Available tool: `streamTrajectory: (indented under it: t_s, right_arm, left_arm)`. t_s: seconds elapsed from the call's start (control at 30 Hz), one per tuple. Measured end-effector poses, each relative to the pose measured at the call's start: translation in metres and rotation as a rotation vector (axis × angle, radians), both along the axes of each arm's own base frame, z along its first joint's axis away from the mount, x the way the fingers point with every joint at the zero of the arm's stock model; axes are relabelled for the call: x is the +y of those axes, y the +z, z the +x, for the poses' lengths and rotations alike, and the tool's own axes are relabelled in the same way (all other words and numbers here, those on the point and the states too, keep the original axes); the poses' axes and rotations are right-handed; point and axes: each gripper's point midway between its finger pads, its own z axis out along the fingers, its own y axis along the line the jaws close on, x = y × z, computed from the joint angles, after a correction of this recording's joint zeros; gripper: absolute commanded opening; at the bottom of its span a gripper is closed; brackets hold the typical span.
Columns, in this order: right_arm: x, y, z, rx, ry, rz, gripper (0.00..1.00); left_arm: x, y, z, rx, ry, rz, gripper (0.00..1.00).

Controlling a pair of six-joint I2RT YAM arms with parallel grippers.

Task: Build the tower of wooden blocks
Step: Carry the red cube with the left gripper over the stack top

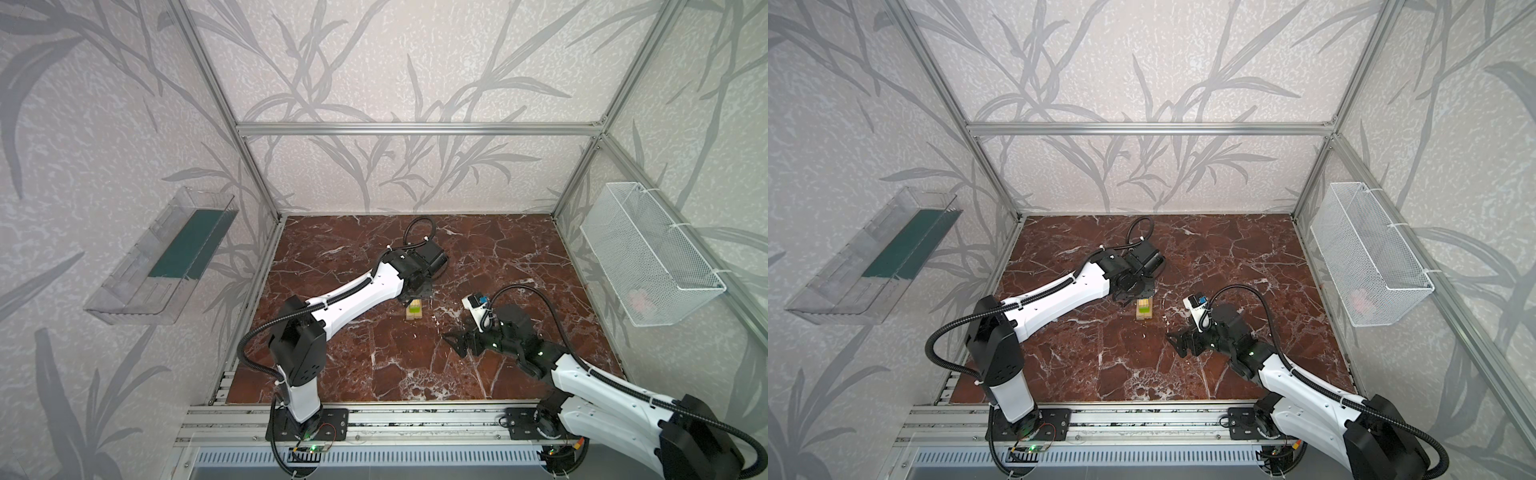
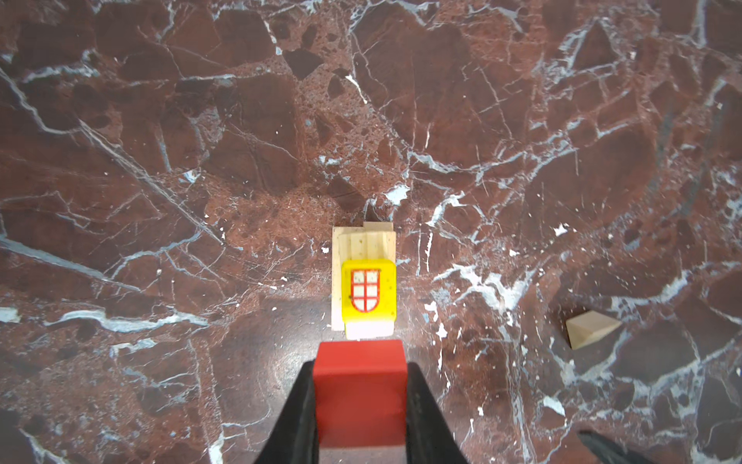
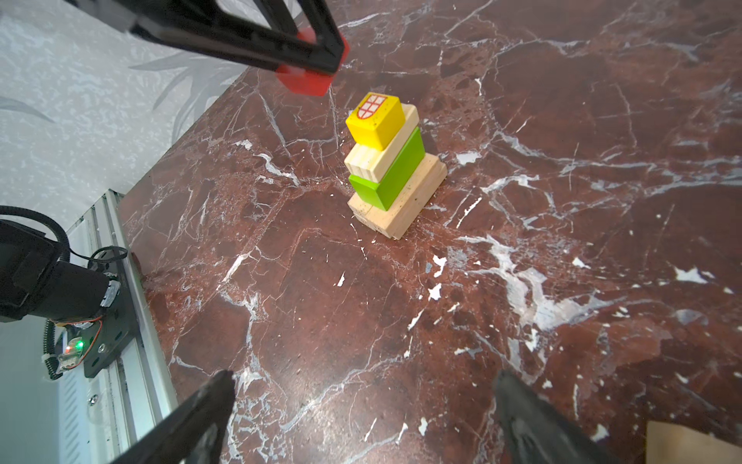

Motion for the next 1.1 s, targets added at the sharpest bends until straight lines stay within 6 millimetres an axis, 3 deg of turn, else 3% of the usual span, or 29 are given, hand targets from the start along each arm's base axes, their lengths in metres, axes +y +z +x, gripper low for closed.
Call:
streamTrajectory:
  t_s: [0.33, 1.1]
  right_arm:
    - [0.0, 0.006, 0.006, -0.047, -0.013, -0.001, 0.99]
    - [-0.002, 0.005, 0.01, -0.059, -0.027, -0.011, 0.99]
  left_arm:
    - [-0.009, -0.018, 0.019, 0.054, 0.025, -0.02, 0.19]
    - [-0.012, -0.029, 0.022, 0.098, -0.007, 0.04, 0.19]
